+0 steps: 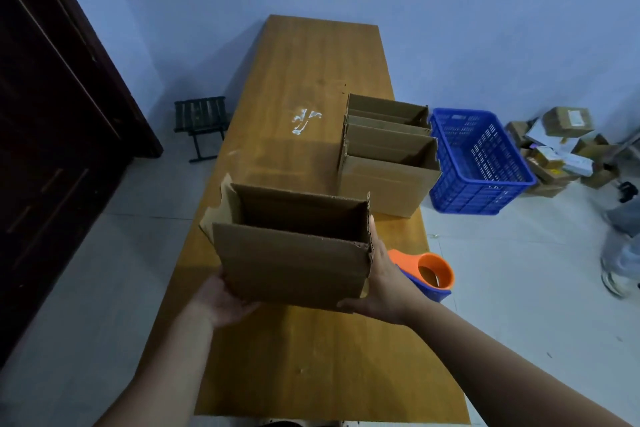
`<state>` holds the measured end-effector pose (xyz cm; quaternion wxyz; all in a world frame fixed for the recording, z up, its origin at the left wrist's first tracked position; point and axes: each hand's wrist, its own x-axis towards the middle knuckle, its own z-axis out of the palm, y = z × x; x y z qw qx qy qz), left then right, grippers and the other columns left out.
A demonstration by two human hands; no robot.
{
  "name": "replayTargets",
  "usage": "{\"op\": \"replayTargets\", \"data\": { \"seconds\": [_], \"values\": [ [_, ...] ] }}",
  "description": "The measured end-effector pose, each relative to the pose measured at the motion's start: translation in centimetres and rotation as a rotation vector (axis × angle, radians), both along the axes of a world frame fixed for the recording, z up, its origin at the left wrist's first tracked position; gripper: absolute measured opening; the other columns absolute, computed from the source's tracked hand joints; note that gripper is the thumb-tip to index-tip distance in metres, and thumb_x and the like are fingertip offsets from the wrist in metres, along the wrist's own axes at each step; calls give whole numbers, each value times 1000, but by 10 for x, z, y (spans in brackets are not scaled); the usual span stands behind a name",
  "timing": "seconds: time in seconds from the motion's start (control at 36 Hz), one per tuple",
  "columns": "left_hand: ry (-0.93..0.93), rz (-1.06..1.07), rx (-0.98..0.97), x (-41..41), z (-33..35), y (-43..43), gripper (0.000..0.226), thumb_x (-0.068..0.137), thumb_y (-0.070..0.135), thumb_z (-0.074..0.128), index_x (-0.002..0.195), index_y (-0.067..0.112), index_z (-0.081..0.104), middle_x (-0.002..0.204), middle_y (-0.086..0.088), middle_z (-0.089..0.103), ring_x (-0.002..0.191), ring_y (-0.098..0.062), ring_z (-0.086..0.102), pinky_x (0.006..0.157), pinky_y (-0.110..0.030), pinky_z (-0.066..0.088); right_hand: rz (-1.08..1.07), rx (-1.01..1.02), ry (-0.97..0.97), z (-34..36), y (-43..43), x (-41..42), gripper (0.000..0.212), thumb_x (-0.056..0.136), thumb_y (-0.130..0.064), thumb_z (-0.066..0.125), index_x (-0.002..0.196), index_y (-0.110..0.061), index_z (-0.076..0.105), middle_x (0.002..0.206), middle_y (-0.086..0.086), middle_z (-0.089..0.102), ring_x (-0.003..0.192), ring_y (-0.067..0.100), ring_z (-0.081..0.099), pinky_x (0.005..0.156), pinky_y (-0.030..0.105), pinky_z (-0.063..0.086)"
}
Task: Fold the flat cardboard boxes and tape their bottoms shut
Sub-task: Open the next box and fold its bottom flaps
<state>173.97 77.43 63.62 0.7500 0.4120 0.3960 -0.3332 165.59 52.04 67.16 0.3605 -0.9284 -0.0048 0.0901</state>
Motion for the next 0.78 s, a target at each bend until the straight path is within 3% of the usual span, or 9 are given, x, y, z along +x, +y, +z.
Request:
{"op": "replayTargets", "data": {
  "seconds": [0.11,0.22,0.31,0.44,0.53,0.61,0.69,0.75,0.78],
  "values": [
    [-2,13,92,-12,-12,-3,23,101,20,35,96,11,54,96,-16,57,98,-32,50,102,-48,35,14,81,103,-15,-6,-8,134,62,-62,77,145,-37,-25,158,-15,-9,142,5,6,108,15,24],
    [24,-2,195,-12,-24,-6,26,101,16,34,92,12,57,95,-18,58,92,-32,54,96,-46,39,-174,495,379,-21,-5,-18,121,57,-83,59,150,-19,16,150,-4,30,134,10,33,109,28,36],
    [26,-104,309,-10,-30,-8,23,102,15,35,97,11,57,96,-19,59,93,-32,56,91,-42,44,-428,792,514,-20,-6,-17,90,77,-70,37,149,-17,21,152,4,30,140,27,31,110,47,33],
    [-156,-295,535,-22,-27,-27,32,104,11,27,119,0,53,115,-15,53,115,-33,49,96,-42,40,-581,691,485,-19,-5,7,71,91,-51,52,149,-22,22,150,7,34,134,33,38,103,51,42],
    [-308,-295,679,-22,-26,-25,27,102,14,34,116,1,53,106,-14,57,87,-25,53,68,-34,44,-612,649,466,-19,-5,16,66,96,-38,52,150,-36,14,152,5,28,135,37,35,97,53,45],
    [-405,-326,744,-13,-13,-22,25,101,16,38,100,1,58,88,-12,57,78,-22,50,60,-30,39,-638,749,511,-16,-5,18,74,94,-32,57,149,-44,8,155,4,20,138,39,29,94,57,45],
    [-434,-384,539,-1,18,-19,62,89,64,34,113,12,60,104,-9,63,104,-28,56,82,-37,47,-645,856,528,-17,-4,14,74,94,-25,58,149,-43,12,153,5,22,136,39,29,93,57,48],
    [-473,-513,517,4,41,-18,96,68,86,30,141,23,40,142,-6,45,132,-28,39,108,-49,32,-601,908,520,-19,-1,11,72,92,-17,55,149,-38,16,144,7,30,129,37,37,94,56,48],
    [-520,-565,514,4,52,-21,98,68,84,31,147,27,28,151,-2,32,139,-27,29,112,-49,24,-572,925,509,-20,1,10,72,90,-12,54,148,-36,19,138,7,36,123,35,42,94,54,49]
  ]
}}
